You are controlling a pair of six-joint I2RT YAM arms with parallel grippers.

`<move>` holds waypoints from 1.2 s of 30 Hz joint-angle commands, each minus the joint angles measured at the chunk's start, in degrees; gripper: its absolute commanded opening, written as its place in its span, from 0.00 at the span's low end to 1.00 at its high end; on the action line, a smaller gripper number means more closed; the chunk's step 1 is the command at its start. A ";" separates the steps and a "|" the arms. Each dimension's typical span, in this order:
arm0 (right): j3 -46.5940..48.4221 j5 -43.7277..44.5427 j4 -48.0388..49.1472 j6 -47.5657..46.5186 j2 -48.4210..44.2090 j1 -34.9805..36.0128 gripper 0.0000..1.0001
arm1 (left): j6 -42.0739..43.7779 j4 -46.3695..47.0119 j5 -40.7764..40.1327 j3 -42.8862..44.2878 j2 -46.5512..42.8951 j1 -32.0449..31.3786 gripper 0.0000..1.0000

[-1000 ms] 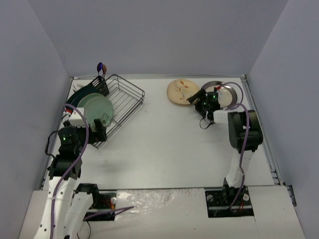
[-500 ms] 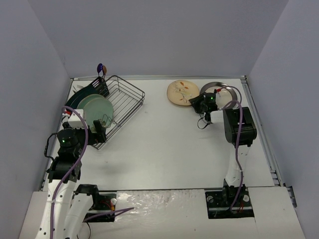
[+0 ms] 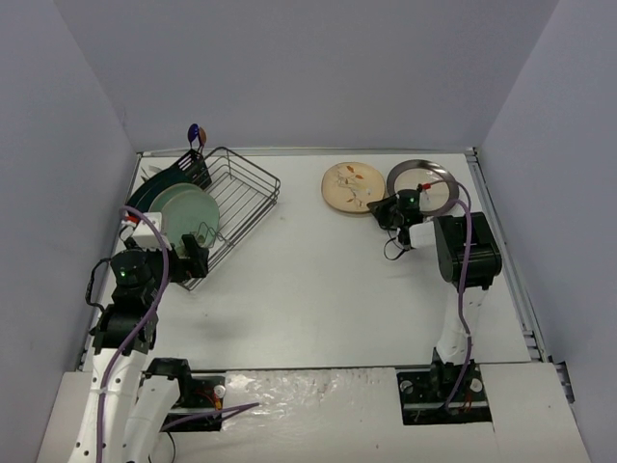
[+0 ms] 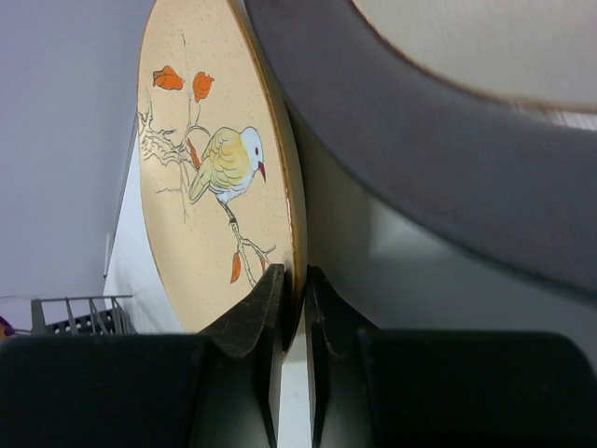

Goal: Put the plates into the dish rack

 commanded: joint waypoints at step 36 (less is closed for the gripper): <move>-32.75 -38.53 14.95 4.19 -60.16 1.96 0.00 | -37.92 34.18 1.89 15.47 33.57 -29.70 0.88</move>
